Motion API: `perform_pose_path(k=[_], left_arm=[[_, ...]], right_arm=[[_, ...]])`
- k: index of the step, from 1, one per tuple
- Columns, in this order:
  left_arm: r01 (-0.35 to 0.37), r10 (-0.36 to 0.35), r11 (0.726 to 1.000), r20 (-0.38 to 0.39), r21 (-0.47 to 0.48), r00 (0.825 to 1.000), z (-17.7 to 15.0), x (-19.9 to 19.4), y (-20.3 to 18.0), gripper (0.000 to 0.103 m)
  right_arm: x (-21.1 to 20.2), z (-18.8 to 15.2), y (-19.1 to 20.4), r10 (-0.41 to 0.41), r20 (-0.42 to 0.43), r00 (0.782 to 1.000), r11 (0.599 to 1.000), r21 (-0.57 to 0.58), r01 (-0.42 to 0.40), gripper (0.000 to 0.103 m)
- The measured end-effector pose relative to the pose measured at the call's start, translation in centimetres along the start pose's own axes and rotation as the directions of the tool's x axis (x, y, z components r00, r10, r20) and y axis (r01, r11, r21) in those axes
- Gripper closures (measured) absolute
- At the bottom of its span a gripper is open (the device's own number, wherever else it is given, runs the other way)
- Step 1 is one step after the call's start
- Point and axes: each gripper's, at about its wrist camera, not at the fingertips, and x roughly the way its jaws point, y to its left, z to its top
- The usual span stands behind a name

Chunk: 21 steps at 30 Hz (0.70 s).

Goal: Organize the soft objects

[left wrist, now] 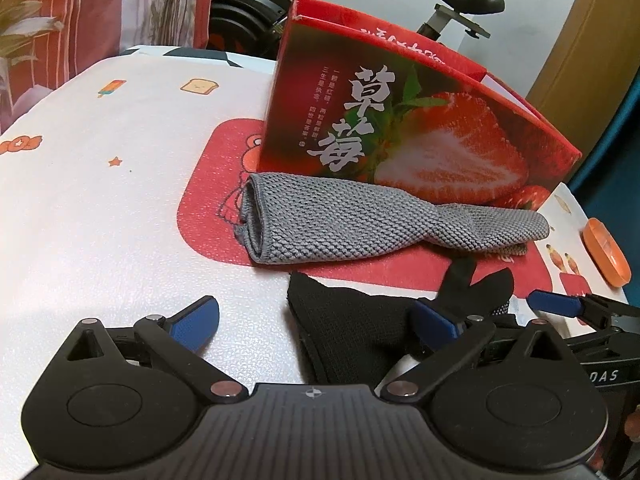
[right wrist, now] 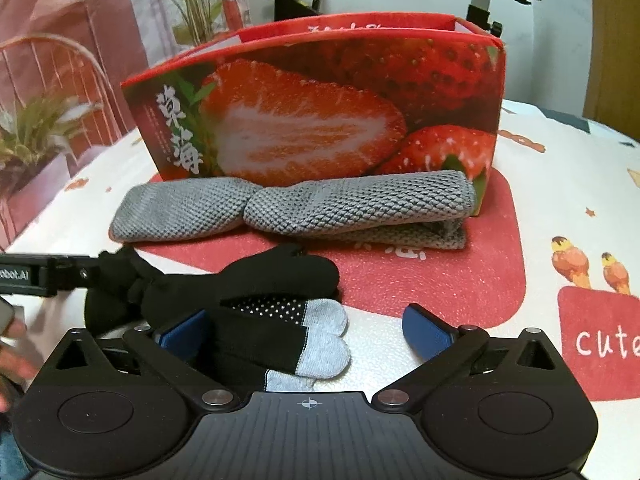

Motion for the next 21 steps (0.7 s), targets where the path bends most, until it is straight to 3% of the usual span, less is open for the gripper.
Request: perform_pose_path(k=[7, 12, 17, 19, 21], left_arm=[[0.005, -0.005, 1.000, -0.016, 0.008, 1.000, 0.3, 0.1, 0.0, 0.000], [0.012, -0.012, 1.000, -0.034, 0.005, 0.999, 0.4, -0.1, 0.0, 0.006], [0.029, -0.029, 1.000, -0.037, -0.004, 0.999, 0.3, -0.5, 0.3, 0.024], [0.043, -0.042, 0.999, -0.039, 0.004, 0.998, 0.3, -0.6, 0.1, 0.036], [0.060, -0.060, 0.998, -0.041, 0.015, 0.997, 0.3, -0.7, -0.1, 0.042]], right_arm=[[-0.2, 0.0, -0.7, 0.030, 0.009, 1.000, 0.999, 0.037, -0.030, 0.000], [-0.5, 0.1, -1.0, 0.049, 0.011, 0.999, 0.997, 0.057, -0.050, 0.001], [-0.8, 0.0, -0.9, 0.047, 0.015, 0.999, 0.998, 0.040, -0.047, 0.013], [-0.8, 0.0, -0.6, 0.052, 0.015, 0.999, 0.998, 0.027, -0.052, 0.020], [-0.7, 0.0, -0.4, 0.061, 0.013, 0.998, 0.998, 0.014, -0.061, 0.021]])
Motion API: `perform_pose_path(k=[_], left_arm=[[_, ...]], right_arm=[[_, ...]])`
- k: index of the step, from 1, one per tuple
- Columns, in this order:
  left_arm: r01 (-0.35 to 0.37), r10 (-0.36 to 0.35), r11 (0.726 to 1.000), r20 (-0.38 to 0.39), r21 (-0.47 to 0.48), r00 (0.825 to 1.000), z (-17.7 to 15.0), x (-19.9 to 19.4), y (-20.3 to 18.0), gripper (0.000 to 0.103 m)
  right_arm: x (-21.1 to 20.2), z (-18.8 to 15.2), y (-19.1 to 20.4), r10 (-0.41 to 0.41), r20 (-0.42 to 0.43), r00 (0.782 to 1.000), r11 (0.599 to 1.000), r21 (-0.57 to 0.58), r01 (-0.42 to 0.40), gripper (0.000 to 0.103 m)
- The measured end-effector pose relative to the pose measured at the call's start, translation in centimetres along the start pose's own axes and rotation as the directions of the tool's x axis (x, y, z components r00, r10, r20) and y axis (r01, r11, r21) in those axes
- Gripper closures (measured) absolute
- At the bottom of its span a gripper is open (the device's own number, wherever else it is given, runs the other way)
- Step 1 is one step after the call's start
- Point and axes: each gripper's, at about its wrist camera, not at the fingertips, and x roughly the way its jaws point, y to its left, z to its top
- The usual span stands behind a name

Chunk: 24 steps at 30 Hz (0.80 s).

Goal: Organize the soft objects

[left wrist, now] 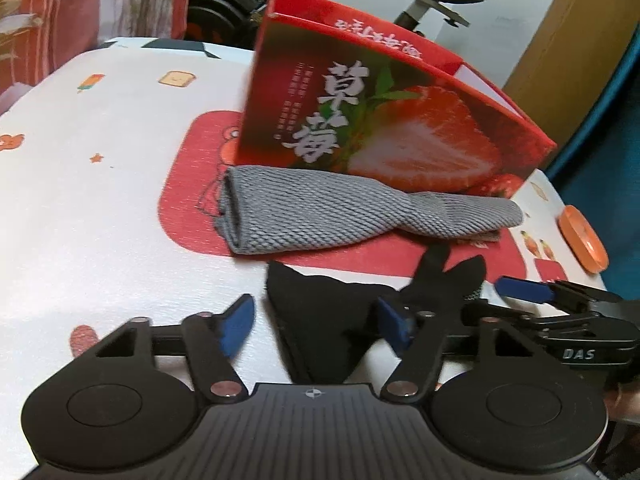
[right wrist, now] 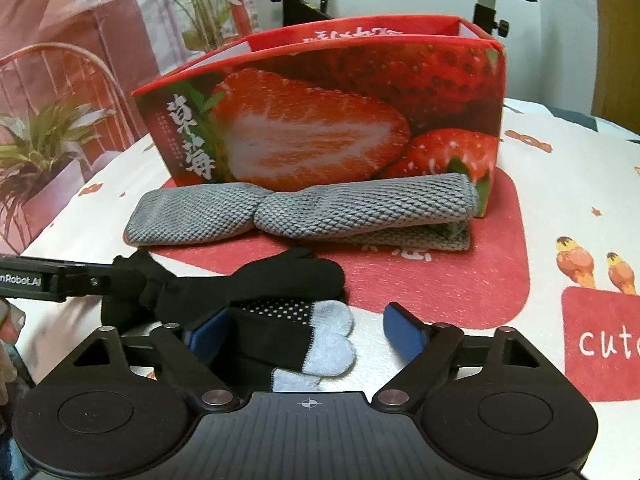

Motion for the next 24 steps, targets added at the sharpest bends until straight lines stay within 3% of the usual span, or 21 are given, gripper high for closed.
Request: perform_pose_path(k=[5, 14, 20, 22, 24], left_arm=[[0.035, -0.035, 0.999, 0.001, 0.006, 0.999, -0.2, -0.2, -0.2, 0.051], [0.043, -0.043, 0.998, 0.003, 0.055, 0.999, -0.2, -0.4, -0.8, 0.063], [0.045, -0.045, 0.997, 0.002, 0.063, 0.999, -0.2, -0.7, -0.9, 0.075], [0.039, -0.040, 0.997, 0.008, 0.068, 0.999, -0.2, -0.9, -1.0, 0.077], [0.036, -0.037, 0.996, 0.016, 0.076, 0.999, -0.1, -1.2, -1.2, 0.078]], right_arm=[[0.2, -0.1, 0.5, 0.014, -0.002, 1.000, 1.000, -0.023, -0.014, 0.024], [0.1, 0.0, 0.9, 0.042, -0.011, 0.999, 0.998, -0.036, -0.043, 0.044], [0.1, -0.1, 1.4, 0.105, -0.034, 0.994, 0.994, -0.039, -0.106, 0.071], [0.0, -0.1, 1.5, 0.123, -0.036, 0.992, 0.992, -0.036, -0.124, 0.086], [-0.5, 0.0, 1.4, 0.137, -0.017, 0.990, 0.990, -0.035, -0.137, 0.091]])
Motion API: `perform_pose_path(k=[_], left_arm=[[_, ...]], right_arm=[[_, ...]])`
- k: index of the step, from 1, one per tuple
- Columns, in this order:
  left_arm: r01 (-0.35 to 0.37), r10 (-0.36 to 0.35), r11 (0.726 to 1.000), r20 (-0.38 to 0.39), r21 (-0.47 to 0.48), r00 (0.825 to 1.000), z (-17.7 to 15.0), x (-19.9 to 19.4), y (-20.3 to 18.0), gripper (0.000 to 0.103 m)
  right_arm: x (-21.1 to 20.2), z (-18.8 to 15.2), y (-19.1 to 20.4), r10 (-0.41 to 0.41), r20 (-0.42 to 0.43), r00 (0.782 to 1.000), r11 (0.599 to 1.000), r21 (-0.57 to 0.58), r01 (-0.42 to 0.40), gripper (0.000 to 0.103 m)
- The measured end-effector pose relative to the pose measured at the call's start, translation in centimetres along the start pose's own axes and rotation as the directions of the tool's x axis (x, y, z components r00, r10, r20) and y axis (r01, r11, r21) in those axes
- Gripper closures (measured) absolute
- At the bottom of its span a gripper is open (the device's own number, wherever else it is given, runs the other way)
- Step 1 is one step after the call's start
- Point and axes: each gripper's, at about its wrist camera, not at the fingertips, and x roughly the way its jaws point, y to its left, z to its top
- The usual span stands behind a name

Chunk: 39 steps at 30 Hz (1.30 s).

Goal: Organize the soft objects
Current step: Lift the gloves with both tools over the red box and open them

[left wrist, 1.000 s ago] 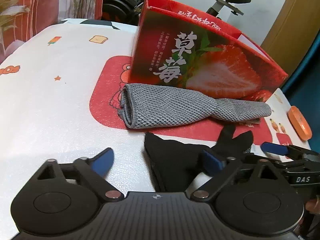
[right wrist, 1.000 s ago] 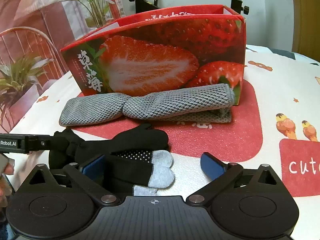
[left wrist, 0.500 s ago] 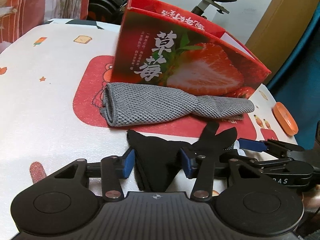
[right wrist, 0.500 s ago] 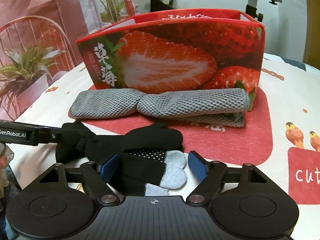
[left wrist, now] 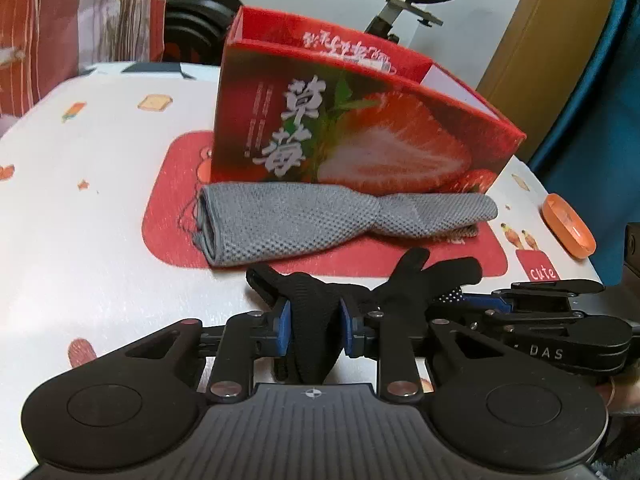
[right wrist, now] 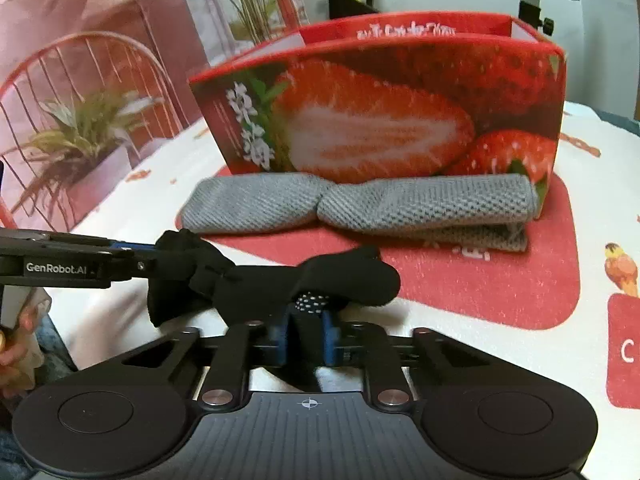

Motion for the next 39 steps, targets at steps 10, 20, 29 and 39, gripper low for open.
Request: perform_pose_path(k=[10, 20, 29, 39], left_arm=[[-0.002, -0.001, 1.000, 0.120, 0.029, 0.993, 1.2, -3.1, -1.0, 0.078], [0.000, -0.021, 0.997, 0.257, 0.080, 0.966, 5.1, -6.6, -3.0, 0.078], [0.027, -0.068, 0.992, 0.344, 0.125, 0.936, 10.9, -7.2, -4.8, 0.078], [-0.014, -0.048, 0.984, 0.337, 0.180, 0.940, 17.4, -1.9, -5.3, 0.078]], right_arm=[[-3.4, 2.1, 0.3, 0.039, 0.143, 0.989, 0.999, -0.016, -0.037, 0.092], [-6.9, 7.6, 1.3, 0.030, 0.268, 0.963, 0.993, -0.118, 0.002, 0.092], [-7.9, 14.3, -0.1, -0.014, 0.315, 0.949, 0.991, -0.120, 0.055, 0.092], [-1.9, 21.5, -3.5, -0.104, 0.229, 0.968, 0.981, -0.135, 0.137, 0.092]])
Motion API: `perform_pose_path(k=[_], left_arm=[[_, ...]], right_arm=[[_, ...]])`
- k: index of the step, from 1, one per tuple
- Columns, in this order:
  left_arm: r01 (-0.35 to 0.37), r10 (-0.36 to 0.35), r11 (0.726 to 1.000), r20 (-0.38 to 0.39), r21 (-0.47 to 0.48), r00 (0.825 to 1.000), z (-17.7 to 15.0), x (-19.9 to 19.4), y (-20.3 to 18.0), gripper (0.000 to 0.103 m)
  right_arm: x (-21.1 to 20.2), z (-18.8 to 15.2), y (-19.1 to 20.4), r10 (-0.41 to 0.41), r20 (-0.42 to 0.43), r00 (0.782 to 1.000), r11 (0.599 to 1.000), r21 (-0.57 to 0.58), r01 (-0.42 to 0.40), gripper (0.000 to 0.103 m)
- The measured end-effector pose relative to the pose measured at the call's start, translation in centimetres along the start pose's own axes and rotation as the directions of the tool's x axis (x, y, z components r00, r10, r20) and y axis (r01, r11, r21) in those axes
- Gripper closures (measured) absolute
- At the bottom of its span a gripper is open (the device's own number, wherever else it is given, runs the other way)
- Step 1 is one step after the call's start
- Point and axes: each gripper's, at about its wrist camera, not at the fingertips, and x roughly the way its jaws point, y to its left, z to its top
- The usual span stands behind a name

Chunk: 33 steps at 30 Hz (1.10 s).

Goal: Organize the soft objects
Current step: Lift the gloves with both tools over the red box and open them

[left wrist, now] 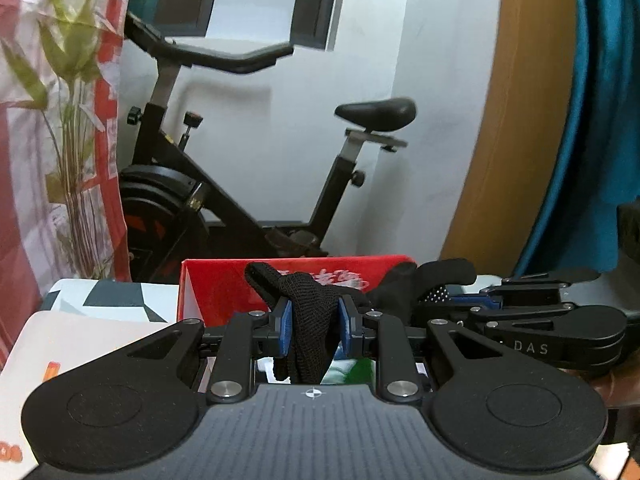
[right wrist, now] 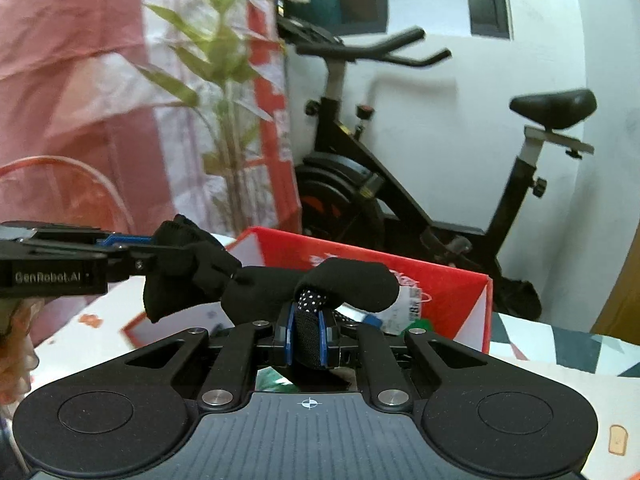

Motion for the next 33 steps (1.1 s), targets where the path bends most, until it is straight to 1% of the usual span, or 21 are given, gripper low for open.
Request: perform_pose_path(k=[4, 7, 13, 17, 20, 21, 22, 23, 24, 25, 27, 28, 30, 32, 33], left_arm=[[-0.020, 0.019, 1.000, -0.051, -0.009, 0.999, 0.9, 4.2, 0.6, 0.078], [-0.023, 0.020, 0.999, -0.099, -0.025, 0.995, 1.2, 6.9, 1.5, 0.078], [-0.030, 0.022, 0.999, -0.207, -0.035, 0.978, 1.0, 11.5, 3.3, 0.078], [-0.034, 0.024, 0.999, -0.256, -0.035, 0.966, 0.5, 12.9, 3.8, 0.077], [-0.031, 0.022, 0.999, -0.280, -0.027, 0.960, 0.2, 13.5, 4.0, 0.074], [-0.026, 0.019, 0.999, -0.285, -0.023, 0.958, 0.2, 13.7, 4.0, 0.071], [-0.022, 0.017, 1.000, -0.292, -0.012, 0.956, 0.2, 13.8, 3.9, 0.064], [-0.021, 0.020, 1.000, -0.301, 0.001, 0.954, 0.2, 13.9, 3.8, 0.060], [-0.021, 0.024, 1.000, -0.305, 0.012, 0.952, 0.1, 14.0, 3.6, 0.049], [-0.019, 0.024, 1.000, -0.306, 0.018, 0.952, 0.1, 13.9, 3.6, 0.043], [-0.012, 0.018, 1.000, -0.283, 0.022, 0.959, 0.2, 13.3, 3.4, 0.041], [-0.012, 0.020, 0.999, -0.263, 0.031, 0.965, 0.2, 12.7, 3.3, 0.040], [-0.012, 0.022, 0.999, -0.241, 0.045, 0.970, 0.2, 12.1, 3.0, 0.038], [-0.013, 0.024, 0.999, -0.226, 0.048, 0.974, 0.3, 11.3, 2.8, 0.031], [-0.017, 0.027, 0.999, -0.215, 0.051, 0.976, 0.4, 10.9, 2.7, 0.025]], right_arm=[[3.8, 0.5, -1.4, -0.035, -0.064, 0.997, 0.999, 0.020, 0.036, 0.092], [6.3, 0.5, -2.4, -0.044, -0.121, 0.992, 0.997, 0.054, 0.050, 0.092], [10.1, 0.3, -3.5, -0.053, -0.234, 0.971, 0.991, 0.105, 0.079, 0.092], [11.4, 0.0, -3.7, -0.055, -0.288, 0.956, 0.989, 0.117, 0.092, 0.092], [12.2, -0.1, -4.1, -0.060, -0.319, 0.946, 0.985, 0.134, 0.108, 0.092], [12.3, -0.1, -4.1, -0.061, -0.328, 0.943, 0.984, 0.137, 0.111, 0.091], [12.5, -0.1, -4.2, -0.063, -0.338, 0.939, 0.984, 0.139, 0.116, 0.091], [12.6, -0.2, -4.3, -0.064, -0.348, 0.935, 0.983, 0.140, 0.120, 0.089], [12.6, -0.2, -4.3, -0.065, -0.351, 0.934, 0.983, 0.141, 0.121, 0.086], [12.5, -0.1, -4.2, -0.059, -0.345, 0.937, 0.984, 0.139, 0.114, 0.081], [11.8, -0.1, -4.1, -0.057, -0.335, 0.940, 0.984, 0.138, 0.108, 0.077], [11.4, 0.0, -4.1, -0.061, -0.329, 0.942, 0.984, 0.138, 0.112, 0.074], [10.5, 0.0, -3.8, -0.074, -0.308, 0.948, 0.984, 0.130, 0.119, 0.069], [9.1, 0.0, -3.5, -0.056, -0.266, 0.962, 0.986, 0.134, 0.095, 0.058], [8.3, 0.0, -3.3, -0.048, -0.246, 0.968, 0.987, 0.137, 0.083, 0.046]])
